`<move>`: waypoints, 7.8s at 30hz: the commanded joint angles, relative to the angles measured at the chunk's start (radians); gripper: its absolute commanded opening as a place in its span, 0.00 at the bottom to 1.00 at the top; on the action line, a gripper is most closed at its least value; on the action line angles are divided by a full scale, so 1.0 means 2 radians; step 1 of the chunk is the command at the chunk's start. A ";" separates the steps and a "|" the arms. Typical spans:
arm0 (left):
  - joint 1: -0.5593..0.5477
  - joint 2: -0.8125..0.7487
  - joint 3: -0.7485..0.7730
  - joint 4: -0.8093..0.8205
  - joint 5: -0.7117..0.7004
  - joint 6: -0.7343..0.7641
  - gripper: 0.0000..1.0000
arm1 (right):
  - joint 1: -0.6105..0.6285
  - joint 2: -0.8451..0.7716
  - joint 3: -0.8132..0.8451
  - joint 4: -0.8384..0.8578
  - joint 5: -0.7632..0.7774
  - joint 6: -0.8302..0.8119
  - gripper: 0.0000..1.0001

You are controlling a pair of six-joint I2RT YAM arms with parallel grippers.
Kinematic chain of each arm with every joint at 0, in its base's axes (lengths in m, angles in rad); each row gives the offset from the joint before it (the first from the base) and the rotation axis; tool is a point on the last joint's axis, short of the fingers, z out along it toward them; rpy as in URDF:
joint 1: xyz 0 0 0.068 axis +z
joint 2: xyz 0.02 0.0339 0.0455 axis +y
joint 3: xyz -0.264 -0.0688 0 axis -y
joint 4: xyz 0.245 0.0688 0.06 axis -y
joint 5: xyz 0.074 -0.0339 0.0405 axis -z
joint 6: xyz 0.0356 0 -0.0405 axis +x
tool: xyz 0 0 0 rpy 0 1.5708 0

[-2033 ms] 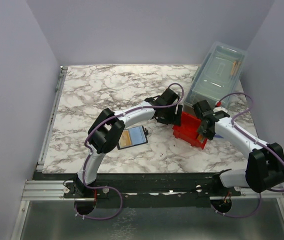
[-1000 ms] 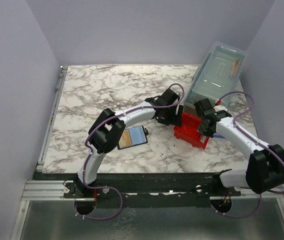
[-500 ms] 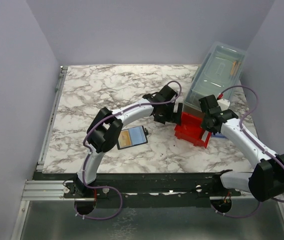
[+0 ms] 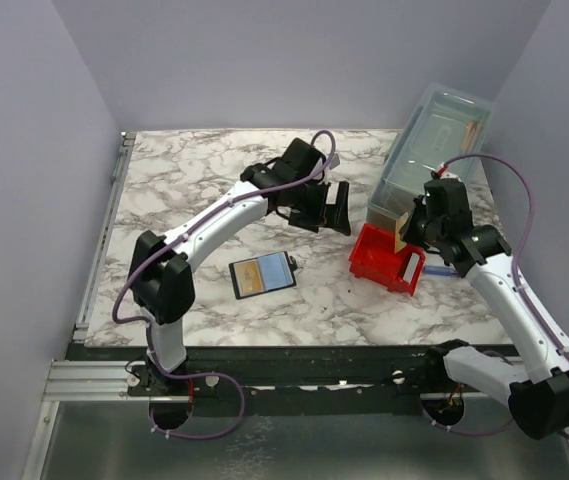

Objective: Put the credit cards into the card holder
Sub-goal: Pick up the credit card from the storage box, then insert the credit card into the card holder.

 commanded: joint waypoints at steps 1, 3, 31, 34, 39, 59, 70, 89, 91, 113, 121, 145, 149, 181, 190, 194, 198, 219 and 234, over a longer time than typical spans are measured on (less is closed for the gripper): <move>0.014 -0.063 -0.031 -0.022 0.086 0.020 0.99 | -0.002 -0.041 0.012 0.060 -0.184 -0.067 0.00; 0.023 -0.094 -0.063 0.017 0.120 0.005 0.99 | -0.002 -0.050 0.010 0.096 -0.257 -0.069 0.00; 0.091 -0.271 -0.335 0.587 0.203 -0.349 0.69 | 0.012 -0.029 -0.150 0.669 -0.447 0.267 0.00; 0.090 -0.268 -0.332 0.590 0.203 -0.350 0.65 | 0.019 -0.017 -0.147 0.676 -0.442 0.270 0.00; 0.090 -0.268 -0.333 0.591 0.197 -0.343 0.53 | 0.033 0.002 -0.148 0.698 -0.434 0.276 0.00; 0.160 -0.278 -0.256 0.150 0.097 -0.088 0.00 | 0.076 0.060 -0.104 0.492 -0.325 0.168 0.44; 0.290 -0.238 -0.351 0.000 0.048 -0.005 0.00 | 0.188 0.275 0.019 0.294 -0.175 0.047 0.72; 0.287 -0.157 -0.420 0.090 0.141 0.016 0.00 | 0.239 0.399 0.094 0.202 -0.010 0.023 0.14; 0.284 -0.151 -0.427 0.100 0.149 0.014 0.00 | 0.239 0.398 0.091 0.200 0.001 0.027 0.08; 0.268 -0.142 -0.479 0.214 0.214 -0.015 0.00 | 0.220 0.395 0.072 0.205 0.000 0.025 0.00; 0.268 -0.141 -0.482 0.222 0.226 -0.017 0.00 | 0.221 0.396 0.071 0.208 -0.007 0.027 0.00; 0.264 -0.139 -0.493 0.242 0.231 -0.022 0.00 | 0.221 0.402 0.066 0.211 -0.015 0.026 0.00; 0.264 -0.128 -0.490 0.246 0.237 -0.023 0.00 | 0.221 0.403 0.068 0.211 -0.016 0.026 0.00; 0.262 -0.084 -0.483 0.309 0.207 -0.055 0.00 | 0.221 0.413 0.064 0.217 -0.025 0.023 0.00; 0.257 -0.083 -0.501 0.349 0.210 -0.078 0.00 | 0.220 0.414 0.061 0.220 -0.026 0.025 0.00; 0.257 -0.086 -0.512 0.363 0.197 -0.096 0.00 | 0.220 0.414 0.061 0.221 -0.029 0.025 0.00; 0.255 -0.093 -0.528 0.398 0.181 -0.119 0.00 | 0.221 0.414 0.061 0.222 -0.034 0.027 0.00; 0.248 -0.102 -0.579 0.462 0.149 -0.172 0.00 | 0.222 0.351 0.132 0.117 -0.044 -0.006 0.50; 0.207 -0.153 -0.531 0.307 0.046 -0.127 0.41 | 0.247 0.371 0.131 0.202 -0.172 0.026 0.36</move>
